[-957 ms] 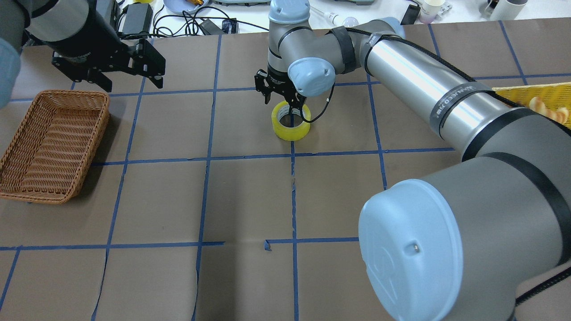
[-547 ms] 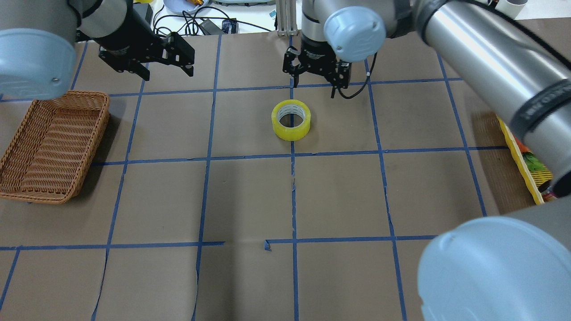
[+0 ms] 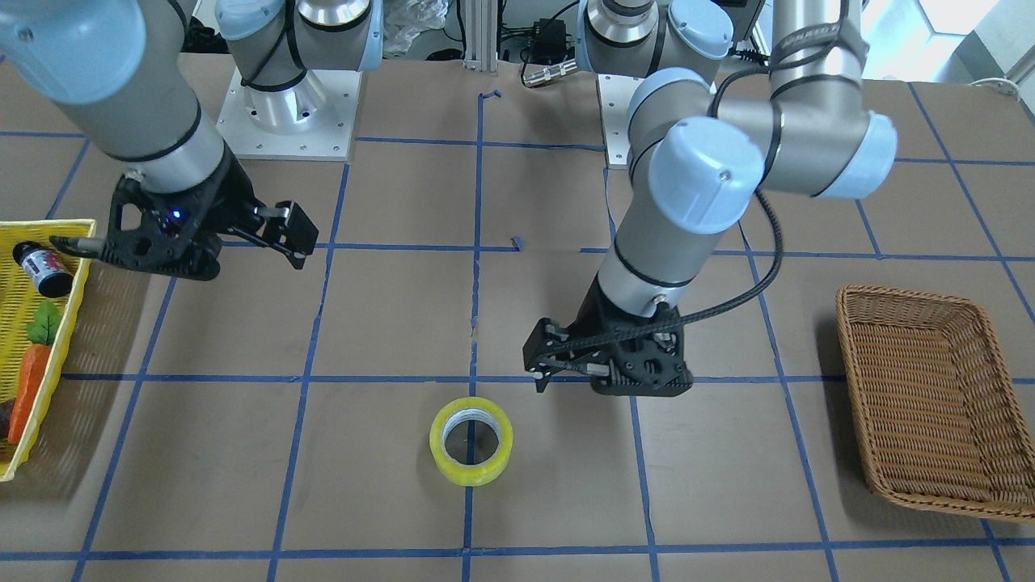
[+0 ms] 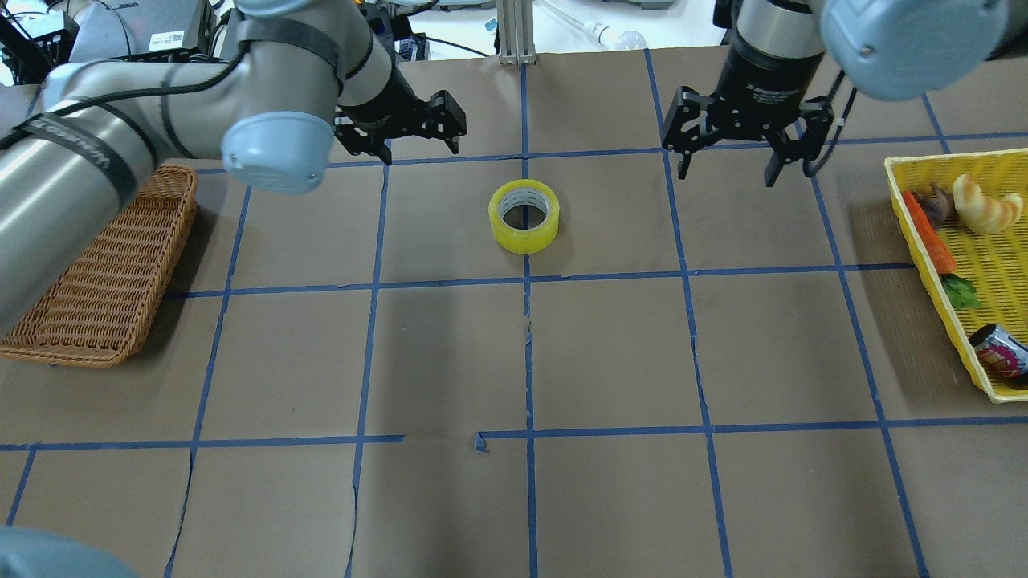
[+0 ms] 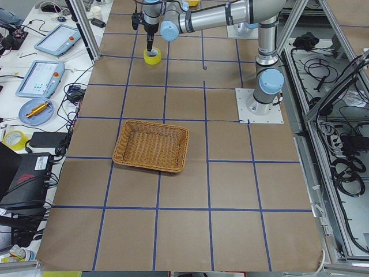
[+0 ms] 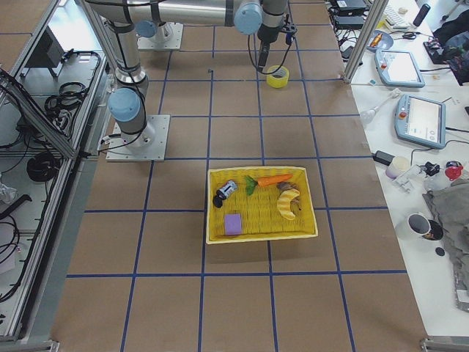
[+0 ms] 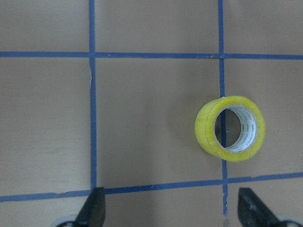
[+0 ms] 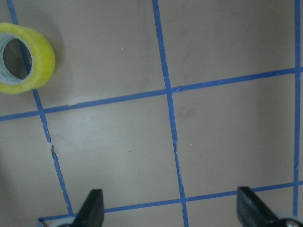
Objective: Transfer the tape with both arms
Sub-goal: 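Lower the left gripper onto the tape roll's rim and close it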
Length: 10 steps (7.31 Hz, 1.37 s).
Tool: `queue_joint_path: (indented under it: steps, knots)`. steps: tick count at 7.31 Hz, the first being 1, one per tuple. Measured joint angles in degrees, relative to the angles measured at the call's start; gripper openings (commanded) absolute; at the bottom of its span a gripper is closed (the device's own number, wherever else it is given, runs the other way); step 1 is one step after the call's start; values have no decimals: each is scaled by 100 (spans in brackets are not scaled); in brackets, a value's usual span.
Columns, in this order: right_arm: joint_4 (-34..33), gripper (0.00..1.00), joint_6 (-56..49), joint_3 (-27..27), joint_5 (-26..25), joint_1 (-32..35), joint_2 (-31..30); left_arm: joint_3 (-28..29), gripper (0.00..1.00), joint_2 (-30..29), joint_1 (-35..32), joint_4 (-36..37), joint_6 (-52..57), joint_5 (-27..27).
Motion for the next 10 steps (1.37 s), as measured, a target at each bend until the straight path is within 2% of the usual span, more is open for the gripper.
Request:
queue_joint_path:
  steps: [2, 3, 4, 5, 6, 7, 8, 10]
  knots:
    - [106, 100, -205, 377, -17, -71, -529, 68, 97, -725, -270, 690, -618, -7]
    - [231, 100, -221, 440, -26, -73, -593, 135, 92, -1001, -343, 853, -771, -9]
    - [321, 100, -238, 455, -15, -74, -608, 193, 81, -1220, -380, 921, -844, -8]
    - [332, 100, -262, 456, -33, -92, -602, 225, 76, -1405, -408, 961, -877, -6]
    - [288, 100, -273, 454, -45, -120, -589, 228, 38, -1548, -440, 999, -890, -7]
    - [233, 100, -276, 452, -43, -128, -595, 221, 6, -1617, -464, 1021, -907, -16]
    - [203, 100, -271, 444, -18, -125, -625, 213, 0, -1632, -473, 1031, -918, -41]
    - [179, 100, -268, 429, -6, -119, -668, 206, 0, -1581, -448, 1005, -800, -172]
